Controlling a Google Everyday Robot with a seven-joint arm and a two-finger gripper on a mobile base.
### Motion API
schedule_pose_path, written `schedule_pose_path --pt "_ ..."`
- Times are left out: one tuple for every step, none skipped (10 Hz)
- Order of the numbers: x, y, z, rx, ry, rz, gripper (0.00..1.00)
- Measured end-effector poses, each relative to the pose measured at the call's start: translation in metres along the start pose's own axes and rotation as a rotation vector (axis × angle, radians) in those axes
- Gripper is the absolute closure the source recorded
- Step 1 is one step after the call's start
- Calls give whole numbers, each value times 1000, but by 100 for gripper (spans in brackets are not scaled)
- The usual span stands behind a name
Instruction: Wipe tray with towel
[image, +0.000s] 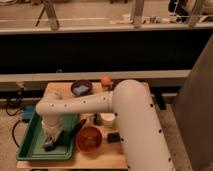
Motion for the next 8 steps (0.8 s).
schedule_pose_path --pt "0 14 -6 -3 1 19 100" --pt "2 25 -10 -7 7 40 100" --pt "5 31 -10 -10 10 61 100" --pt "9 35 -10 -12 13 70 100" --pt "21 36 -9 -11 19 83 100" --pt "32 34 -7 -14 25 86 100" --pt "44 29 -7 -9 34 90 100" --pt "58 25 -8 -8 47 94 100"
